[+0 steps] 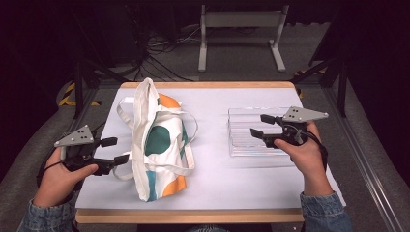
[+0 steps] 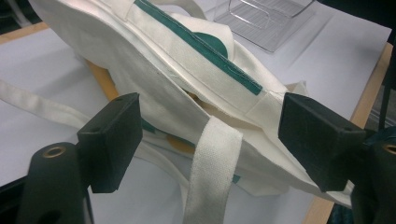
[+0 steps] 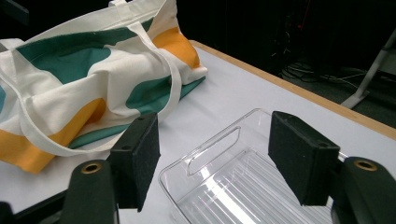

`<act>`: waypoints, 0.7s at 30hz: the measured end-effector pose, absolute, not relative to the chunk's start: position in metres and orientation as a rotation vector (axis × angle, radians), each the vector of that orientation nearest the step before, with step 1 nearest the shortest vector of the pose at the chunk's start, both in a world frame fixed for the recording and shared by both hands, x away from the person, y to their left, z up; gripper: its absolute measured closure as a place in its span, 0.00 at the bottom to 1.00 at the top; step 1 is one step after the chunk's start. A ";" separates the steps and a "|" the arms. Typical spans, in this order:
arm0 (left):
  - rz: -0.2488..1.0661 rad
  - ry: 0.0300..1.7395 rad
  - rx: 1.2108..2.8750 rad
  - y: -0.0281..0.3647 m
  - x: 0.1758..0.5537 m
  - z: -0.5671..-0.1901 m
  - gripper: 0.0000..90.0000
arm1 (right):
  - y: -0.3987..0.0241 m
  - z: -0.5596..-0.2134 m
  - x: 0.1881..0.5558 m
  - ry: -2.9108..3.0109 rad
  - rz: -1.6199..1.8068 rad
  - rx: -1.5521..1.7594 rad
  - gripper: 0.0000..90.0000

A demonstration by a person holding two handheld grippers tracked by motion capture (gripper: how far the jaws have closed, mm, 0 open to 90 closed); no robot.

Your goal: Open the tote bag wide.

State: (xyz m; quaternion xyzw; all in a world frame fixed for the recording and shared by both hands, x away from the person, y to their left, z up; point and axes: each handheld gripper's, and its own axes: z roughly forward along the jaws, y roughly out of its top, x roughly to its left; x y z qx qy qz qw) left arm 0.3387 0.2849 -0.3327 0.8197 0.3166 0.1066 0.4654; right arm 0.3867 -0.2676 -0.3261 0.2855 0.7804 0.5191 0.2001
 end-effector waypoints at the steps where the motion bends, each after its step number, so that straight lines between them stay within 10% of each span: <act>1: 0.259 0.781 2.015 0.284 0.339 -0.333 0.26 | -0.268 -0.326 0.387 2.181 1.450 0.799 0.38; 16: 0.133 0.793 2.041 0.272 0.354 -0.353 0.29 | -0.268 -0.327 0.387 2.174 1.440 0.809 0.37; 21: 0.088 0.772 2.055 0.270 0.354 -0.355 0.45 | -0.267 -0.328 0.387 2.176 1.440 0.809 0.36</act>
